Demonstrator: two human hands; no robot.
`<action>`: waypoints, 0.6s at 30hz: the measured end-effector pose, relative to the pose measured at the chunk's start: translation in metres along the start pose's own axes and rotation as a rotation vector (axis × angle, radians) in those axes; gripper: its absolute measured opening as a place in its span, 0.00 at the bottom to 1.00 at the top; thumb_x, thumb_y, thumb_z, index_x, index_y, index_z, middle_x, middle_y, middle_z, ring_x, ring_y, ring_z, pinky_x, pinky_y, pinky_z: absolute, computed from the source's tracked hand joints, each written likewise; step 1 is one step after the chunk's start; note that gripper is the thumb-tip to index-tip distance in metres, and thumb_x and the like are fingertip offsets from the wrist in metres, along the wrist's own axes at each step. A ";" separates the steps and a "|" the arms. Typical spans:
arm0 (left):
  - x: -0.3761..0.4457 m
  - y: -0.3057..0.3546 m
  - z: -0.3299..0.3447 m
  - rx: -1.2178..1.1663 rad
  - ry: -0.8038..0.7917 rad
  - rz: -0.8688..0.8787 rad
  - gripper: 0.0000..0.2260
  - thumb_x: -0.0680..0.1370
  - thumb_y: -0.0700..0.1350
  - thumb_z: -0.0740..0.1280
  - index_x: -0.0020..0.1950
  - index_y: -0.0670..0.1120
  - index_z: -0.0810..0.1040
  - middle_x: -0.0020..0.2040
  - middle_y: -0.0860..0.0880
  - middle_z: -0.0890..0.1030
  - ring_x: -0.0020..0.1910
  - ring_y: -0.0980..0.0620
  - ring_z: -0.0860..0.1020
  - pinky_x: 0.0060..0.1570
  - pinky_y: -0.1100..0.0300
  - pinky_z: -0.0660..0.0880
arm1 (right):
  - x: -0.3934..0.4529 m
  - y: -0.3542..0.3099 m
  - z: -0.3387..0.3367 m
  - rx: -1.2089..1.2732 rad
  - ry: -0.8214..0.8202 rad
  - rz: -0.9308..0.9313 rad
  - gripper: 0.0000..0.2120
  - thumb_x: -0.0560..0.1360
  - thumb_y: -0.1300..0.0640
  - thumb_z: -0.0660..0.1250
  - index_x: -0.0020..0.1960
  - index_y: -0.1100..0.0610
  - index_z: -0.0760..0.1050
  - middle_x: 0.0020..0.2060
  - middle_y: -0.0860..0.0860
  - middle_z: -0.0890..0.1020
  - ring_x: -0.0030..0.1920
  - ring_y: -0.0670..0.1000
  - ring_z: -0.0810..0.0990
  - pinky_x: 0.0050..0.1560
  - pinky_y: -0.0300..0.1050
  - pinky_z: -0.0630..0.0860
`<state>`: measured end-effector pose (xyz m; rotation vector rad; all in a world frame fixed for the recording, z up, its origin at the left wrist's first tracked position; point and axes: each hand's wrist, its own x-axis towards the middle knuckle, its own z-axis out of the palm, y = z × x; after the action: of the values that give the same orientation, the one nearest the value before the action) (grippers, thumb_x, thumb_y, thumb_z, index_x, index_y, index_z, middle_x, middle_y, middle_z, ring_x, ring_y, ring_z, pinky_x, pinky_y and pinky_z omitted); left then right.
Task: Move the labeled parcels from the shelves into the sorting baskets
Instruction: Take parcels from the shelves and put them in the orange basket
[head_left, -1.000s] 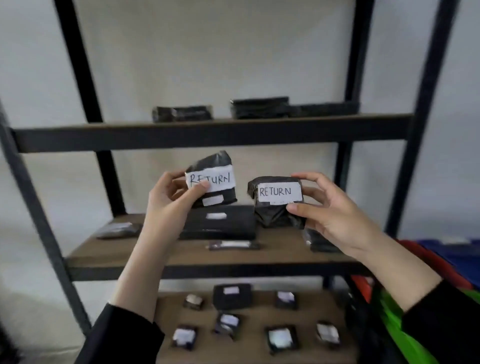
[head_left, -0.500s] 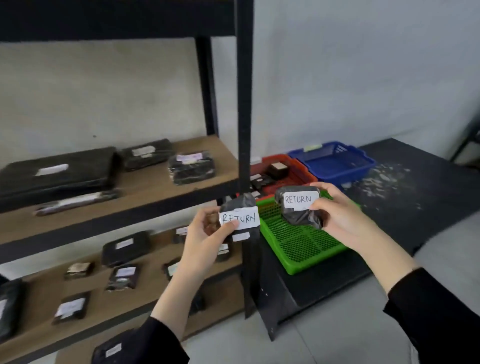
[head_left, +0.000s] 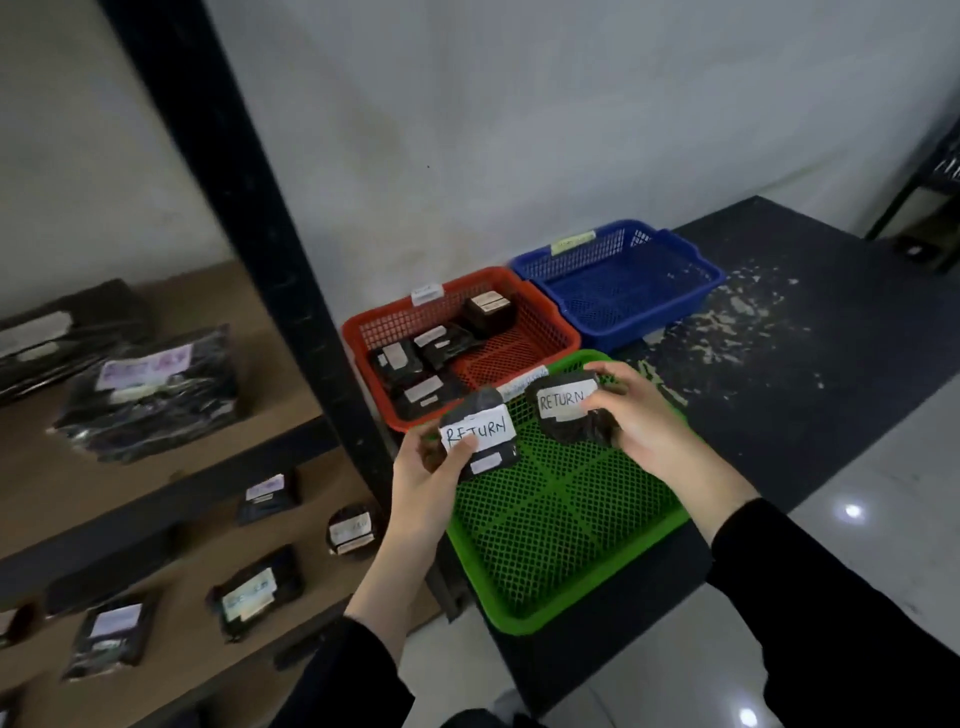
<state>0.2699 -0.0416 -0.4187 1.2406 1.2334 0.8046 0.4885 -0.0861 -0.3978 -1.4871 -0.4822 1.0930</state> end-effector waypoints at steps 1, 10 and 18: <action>0.013 0.002 0.006 0.004 0.018 -0.012 0.17 0.74 0.48 0.71 0.60 0.46 0.74 0.51 0.46 0.82 0.51 0.49 0.80 0.57 0.50 0.77 | 0.015 -0.001 -0.002 -0.029 -0.014 -0.006 0.18 0.70 0.73 0.64 0.52 0.53 0.75 0.49 0.57 0.80 0.50 0.57 0.80 0.46 0.51 0.78; 0.136 0.006 0.055 0.104 0.123 -0.201 0.23 0.73 0.53 0.72 0.65 0.48 0.72 0.61 0.48 0.77 0.59 0.47 0.76 0.62 0.48 0.73 | 0.147 -0.034 0.000 -0.406 -0.196 -0.231 0.23 0.72 0.72 0.65 0.57 0.47 0.74 0.55 0.52 0.78 0.56 0.51 0.78 0.55 0.48 0.79; 0.208 -0.007 0.086 0.156 0.187 -0.414 0.24 0.73 0.51 0.72 0.64 0.42 0.72 0.59 0.45 0.77 0.53 0.49 0.75 0.53 0.57 0.71 | 0.273 -0.015 0.038 -1.045 -0.585 -0.194 0.22 0.71 0.70 0.65 0.58 0.48 0.75 0.58 0.56 0.73 0.59 0.54 0.73 0.57 0.50 0.76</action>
<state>0.3952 0.1331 -0.4844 0.9958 1.6633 0.5342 0.5917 0.1578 -0.4769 -1.8954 -1.7706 1.1630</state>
